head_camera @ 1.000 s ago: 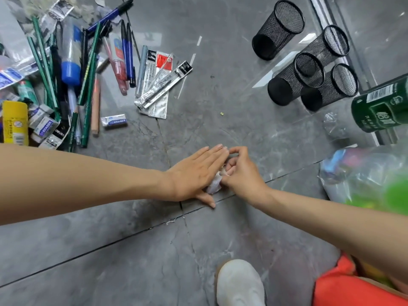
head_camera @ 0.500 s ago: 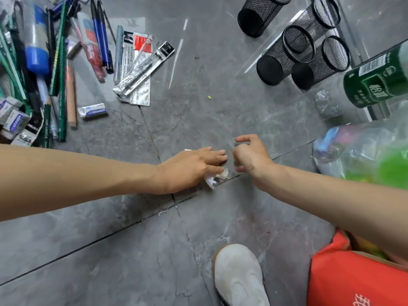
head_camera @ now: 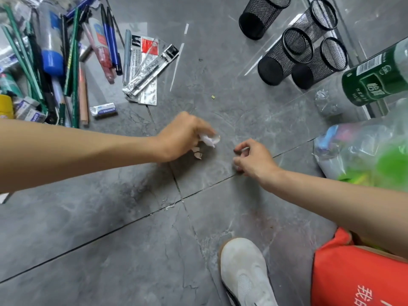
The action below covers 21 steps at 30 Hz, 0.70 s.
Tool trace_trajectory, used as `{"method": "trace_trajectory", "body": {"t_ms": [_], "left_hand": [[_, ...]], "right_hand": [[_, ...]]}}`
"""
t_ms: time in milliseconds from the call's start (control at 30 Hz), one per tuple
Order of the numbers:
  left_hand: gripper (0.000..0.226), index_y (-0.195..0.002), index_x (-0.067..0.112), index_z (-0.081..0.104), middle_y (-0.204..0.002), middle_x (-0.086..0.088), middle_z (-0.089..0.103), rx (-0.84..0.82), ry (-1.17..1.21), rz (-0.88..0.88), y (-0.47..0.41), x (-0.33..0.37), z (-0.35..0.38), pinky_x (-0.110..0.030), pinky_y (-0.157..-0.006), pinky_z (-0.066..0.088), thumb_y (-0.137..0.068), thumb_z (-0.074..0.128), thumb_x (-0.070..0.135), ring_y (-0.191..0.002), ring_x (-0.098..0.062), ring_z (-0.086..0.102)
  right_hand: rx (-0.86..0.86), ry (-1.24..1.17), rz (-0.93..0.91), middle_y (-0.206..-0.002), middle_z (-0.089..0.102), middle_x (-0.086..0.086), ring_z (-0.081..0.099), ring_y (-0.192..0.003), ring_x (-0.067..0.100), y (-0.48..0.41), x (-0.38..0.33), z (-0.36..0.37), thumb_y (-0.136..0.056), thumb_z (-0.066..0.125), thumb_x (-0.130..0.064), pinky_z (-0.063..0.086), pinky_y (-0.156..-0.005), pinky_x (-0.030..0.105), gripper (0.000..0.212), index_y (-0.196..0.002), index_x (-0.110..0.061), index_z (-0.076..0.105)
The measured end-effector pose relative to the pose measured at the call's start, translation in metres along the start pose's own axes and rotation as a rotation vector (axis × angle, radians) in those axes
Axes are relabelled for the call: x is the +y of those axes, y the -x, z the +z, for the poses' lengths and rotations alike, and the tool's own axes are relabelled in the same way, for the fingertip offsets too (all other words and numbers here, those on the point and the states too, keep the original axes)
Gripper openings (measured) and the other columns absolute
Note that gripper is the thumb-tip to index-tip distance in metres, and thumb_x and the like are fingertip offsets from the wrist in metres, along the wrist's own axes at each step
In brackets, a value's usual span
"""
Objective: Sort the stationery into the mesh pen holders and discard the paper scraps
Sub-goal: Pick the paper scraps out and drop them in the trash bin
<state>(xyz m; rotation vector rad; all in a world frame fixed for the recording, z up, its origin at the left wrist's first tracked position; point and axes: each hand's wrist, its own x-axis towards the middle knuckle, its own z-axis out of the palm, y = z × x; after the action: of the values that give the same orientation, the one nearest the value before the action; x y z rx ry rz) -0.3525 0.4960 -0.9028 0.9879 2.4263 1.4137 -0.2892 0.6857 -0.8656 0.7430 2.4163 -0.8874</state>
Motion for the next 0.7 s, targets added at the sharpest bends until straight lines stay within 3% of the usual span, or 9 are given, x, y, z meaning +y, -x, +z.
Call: {"method": "trace_trajectory", "body": {"t_ms": [67, 100, 167, 233, 400, 533, 633, 700], "left_hand": [[0.02, -0.089, 0.005, 0.076, -0.086, -0.006, 0.073, 0.089, 0.098, -0.261, 0.001, -0.002, -0.017, -0.011, -0.062, 0.047, -0.07, 0.076, -0.002, -0.066, 0.019, 0.055], [0.019, -0.09, 0.005, 0.076, -0.084, -0.007, 0.073, 0.115, 0.152, -0.366, 0.003, -0.004, -0.026, -0.007, -0.059, 0.044, -0.072, 0.075, -0.001, -0.061, 0.02, 0.053], [0.01, -0.084, 0.007, 0.077, -0.083, -0.013, 0.073, 0.145, 0.254, -0.513, 0.01, -0.008, -0.04, -0.013, -0.058, 0.043, -0.075, 0.073, 0.003, -0.062, 0.007, 0.055], [0.008, -0.072, 0.013, 0.076, -0.077, -0.016, 0.072, 0.16, 0.337, -0.597, 0.017, -0.011, -0.049, -0.022, -0.06, 0.042, -0.078, 0.072, 0.009, -0.066, -0.007, 0.056], [0.009, -0.079, 0.011, 0.074, -0.054, 0.001, 0.065, 0.273, 0.555, -0.787, 0.038, -0.009, -0.06, -0.02, -0.049, 0.033, -0.082, 0.068, 0.005, -0.055, -0.012, 0.051], [0.014, -0.089, 0.003, 0.072, -0.048, 0.007, 0.063, 0.259, 0.624, -0.896, 0.047, -0.004, -0.068, -0.02, -0.046, 0.025, -0.081, 0.064, -0.005, -0.041, -0.001, 0.052], [0.019, -0.085, 0.008, 0.073, -0.045, 0.007, 0.061, 0.259, 0.596, -0.949, 0.05, -0.005, -0.071, -0.02, -0.046, 0.027, -0.077, 0.065, -0.008, -0.038, -0.003, 0.046], [0.021, -0.091, 0.004, 0.072, -0.044, 0.007, 0.061, 0.243, 0.602, -0.977, 0.05, -0.004, -0.072, -0.02, -0.045, 0.028, -0.078, 0.063, -0.01, -0.035, -0.001, 0.047]], "right_hand": [[-0.06, 0.116, -0.154, -0.064, 0.048, -0.005, 0.049, -0.057, 0.011, 0.0, -0.01, 0.005, -0.075, 0.067, -0.003, 0.04, -0.058, 0.018, 0.025, -0.092, -0.015, 0.055], [-0.098, 0.174, -0.226, -0.067, 0.047, -0.007, 0.047, -0.059, 0.009, 0.001, -0.018, 0.008, -0.074, 0.072, -0.007, 0.037, -0.056, 0.012, 0.028, -0.094, -0.015, 0.056], [-0.153, 0.27, -0.343, -0.074, 0.043, -0.01, 0.044, -0.068, 0.011, 0.0, -0.033, 0.015, -0.07, 0.08, -0.017, 0.033, -0.056, 0.012, 0.036, -0.099, -0.014, 0.058], [-0.166, 0.309, -0.402, -0.078, 0.041, -0.009, 0.042, -0.077, 0.012, -0.003, -0.045, 0.022, -0.067, 0.083, -0.024, 0.032, -0.062, 0.021, 0.043, -0.099, -0.015, 0.056], [-0.254, 0.414, -0.542, -0.075, 0.037, -0.016, 0.04, -0.077, 0.012, -0.01, -0.059, 0.031, -0.071, 0.079, -0.02, 0.031, -0.069, 0.025, 0.042, -0.103, -0.015, 0.051], [-0.287, 0.432, -0.567, -0.067, 0.047, -0.014, 0.046, -0.058, 0.002, -0.018, -0.065, 0.029, -0.071, 0.078, -0.008, 0.036, -0.056, 0.017, 0.026, -0.088, -0.01, 0.058], [-0.288, 0.378, -0.494, -0.054, 0.058, -0.004, 0.052, -0.043, 0.002, -0.021, -0.063, 0.031, -0.073, 0.075, -0.003, 0.046, -0.053, 0.026, 0.018, -0.071, -0.01, 0.058], [-0.286, 0.376, -0.467, -0.052, 0.06, 0.001, 0.053, -0.04, 0.003, -0.02, -0.063, 0.033, -0.075, 0.074, -0.004, 0.047, -0.051, 0.024, 0.02, -0.066, -0.011, 0.057]]}}
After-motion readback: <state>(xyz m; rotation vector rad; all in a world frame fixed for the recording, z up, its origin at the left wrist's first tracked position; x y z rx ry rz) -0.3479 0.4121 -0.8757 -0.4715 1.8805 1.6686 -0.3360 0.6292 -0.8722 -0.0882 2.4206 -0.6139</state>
